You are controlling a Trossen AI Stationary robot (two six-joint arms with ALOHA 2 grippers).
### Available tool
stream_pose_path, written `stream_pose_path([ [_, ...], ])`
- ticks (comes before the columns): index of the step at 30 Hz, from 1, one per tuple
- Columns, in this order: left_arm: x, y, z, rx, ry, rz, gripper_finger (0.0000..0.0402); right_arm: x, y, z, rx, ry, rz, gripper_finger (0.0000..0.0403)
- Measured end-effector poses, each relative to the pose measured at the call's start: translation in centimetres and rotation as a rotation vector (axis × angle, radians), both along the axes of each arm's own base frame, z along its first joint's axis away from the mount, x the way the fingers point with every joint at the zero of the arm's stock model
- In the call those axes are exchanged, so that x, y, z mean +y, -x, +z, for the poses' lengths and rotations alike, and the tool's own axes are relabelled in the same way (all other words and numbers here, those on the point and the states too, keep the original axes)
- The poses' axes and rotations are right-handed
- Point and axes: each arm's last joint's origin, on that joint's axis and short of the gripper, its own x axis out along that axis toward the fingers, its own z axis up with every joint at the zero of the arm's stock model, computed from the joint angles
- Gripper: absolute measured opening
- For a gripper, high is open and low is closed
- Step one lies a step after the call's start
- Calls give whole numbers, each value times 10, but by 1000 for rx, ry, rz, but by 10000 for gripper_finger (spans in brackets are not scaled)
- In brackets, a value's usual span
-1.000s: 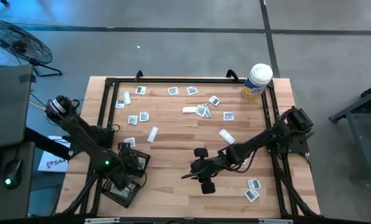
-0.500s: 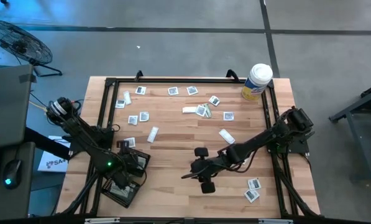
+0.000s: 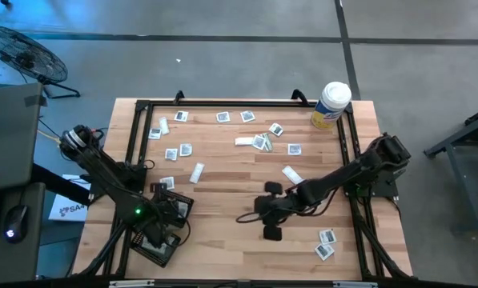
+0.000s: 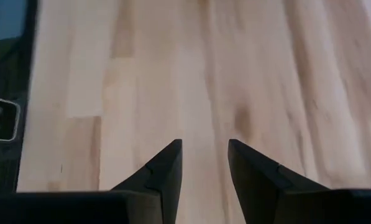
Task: Pick & Place First Aid Supplies
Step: Put the bandage into the bottom black bin
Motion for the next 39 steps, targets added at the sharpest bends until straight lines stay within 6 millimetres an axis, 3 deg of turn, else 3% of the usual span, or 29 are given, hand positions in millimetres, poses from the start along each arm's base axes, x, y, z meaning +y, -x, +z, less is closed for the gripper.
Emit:
stream_pose_path([
  [5, -6, -7, 24, -77, 3, -2, 22, -14, 22, -4, 188, 98, -192, 124],
  [10, -15, -28, 33, -509, -105, 0, 22, -40, 39, -15, 389, 179, -551, 124],
  [13, -20, -38, 27, -647, -133, -34, 21, -51, 41, -15, 398, 200, -687, 124],
  [18, -20, -46, 12, -688, -129, -94, 21, -61, 42, -23, 505, 156, -671, 123],
  [23, -11, -48, -4, -697, -138, -62, 21, -82, 54, -50, 653, 62, -739, 105],
  [28, -1, -51, -13, -658, -133, -44, 21, -101, 58, -70, 658, 16, -738, 86],
  [39, 8, -61, -12, -666, -119, 10, 21, -119, 52, -73, 624, -18, -731, 86],
])
